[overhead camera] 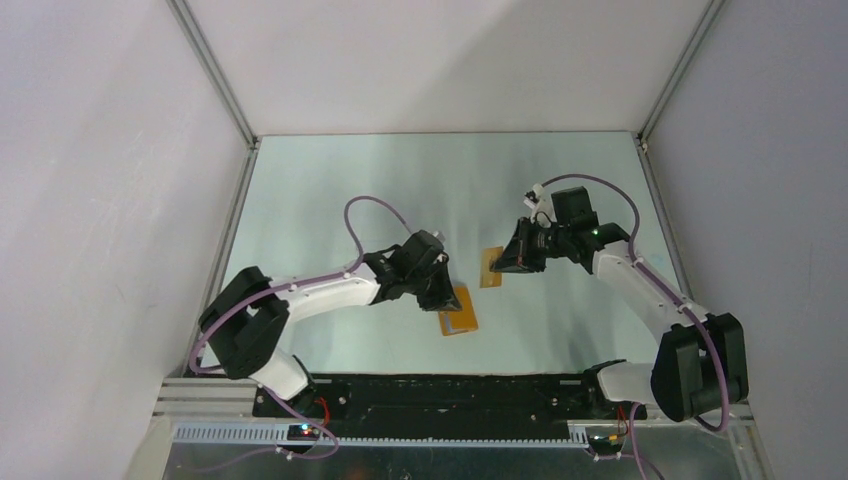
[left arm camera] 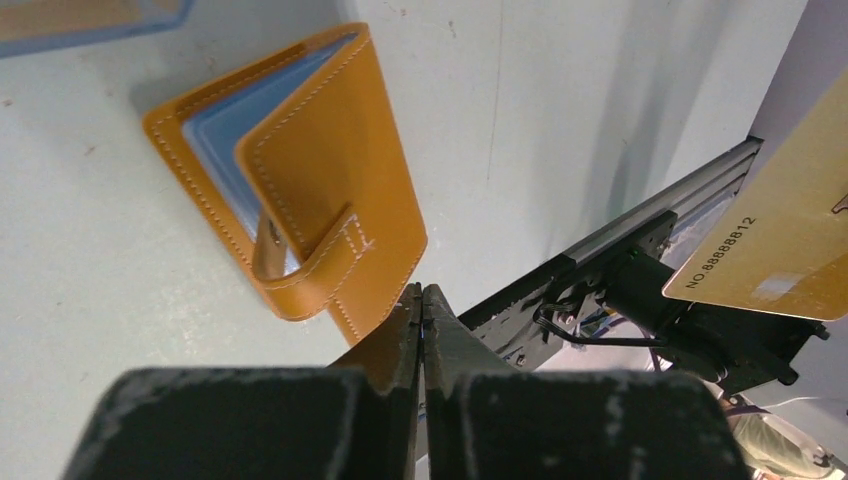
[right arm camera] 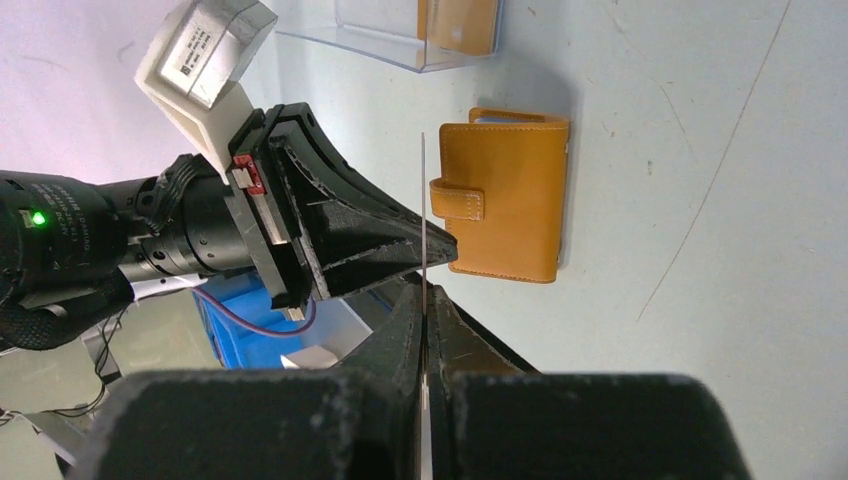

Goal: Put the credit cards into the card holder
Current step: Insert the credit card into the card holder.

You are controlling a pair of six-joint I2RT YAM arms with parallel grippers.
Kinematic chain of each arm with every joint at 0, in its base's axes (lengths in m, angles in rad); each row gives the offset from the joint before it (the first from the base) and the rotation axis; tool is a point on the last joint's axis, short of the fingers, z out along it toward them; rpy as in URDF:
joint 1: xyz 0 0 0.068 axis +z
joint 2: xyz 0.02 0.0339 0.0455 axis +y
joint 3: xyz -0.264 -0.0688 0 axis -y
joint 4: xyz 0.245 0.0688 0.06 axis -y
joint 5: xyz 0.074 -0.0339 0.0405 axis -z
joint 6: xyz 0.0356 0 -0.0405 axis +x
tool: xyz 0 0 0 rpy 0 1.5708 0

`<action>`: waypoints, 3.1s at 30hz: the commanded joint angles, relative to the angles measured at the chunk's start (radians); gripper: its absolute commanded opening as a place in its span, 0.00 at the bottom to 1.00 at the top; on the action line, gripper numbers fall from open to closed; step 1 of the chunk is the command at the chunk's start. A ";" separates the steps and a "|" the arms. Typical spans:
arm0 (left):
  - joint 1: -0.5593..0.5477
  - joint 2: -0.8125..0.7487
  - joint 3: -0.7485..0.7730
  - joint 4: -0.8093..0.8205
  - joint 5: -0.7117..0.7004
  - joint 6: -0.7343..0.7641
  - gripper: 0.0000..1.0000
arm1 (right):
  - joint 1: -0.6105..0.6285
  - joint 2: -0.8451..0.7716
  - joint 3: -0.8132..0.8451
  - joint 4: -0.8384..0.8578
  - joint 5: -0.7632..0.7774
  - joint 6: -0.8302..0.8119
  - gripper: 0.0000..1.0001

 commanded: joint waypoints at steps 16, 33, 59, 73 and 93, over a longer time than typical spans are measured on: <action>0.017 -0.133 -0.057 -0.162 -0.114 0.074 0.02 | -0.032 -0.039 0.002 -0.042 0.015 -0.039 0.00; -0.062 0.073 0.126 -0.165 -0.086 0.078 0.00 | -0.047 -0.049 0.002 -0.052 0.026 -0.047 0.00; -0.087 0.337 0.431 -0.171 -0.097 0.133 0.02 | -0.076 -0.103 0.035 -0.134 0.089 -0.085 0.00; -0.063 0.378 0.513 -0.213 -0.186 0.162 0.06 | -0.083 -0.037 0.059 -0.139 0.326 -0.128 0.00; -0.001 0.454 0.648 -0.272 -0.186 0.229 0.07 | -0.070 0.481 0.152 0.058 0.143 -0.144 0.00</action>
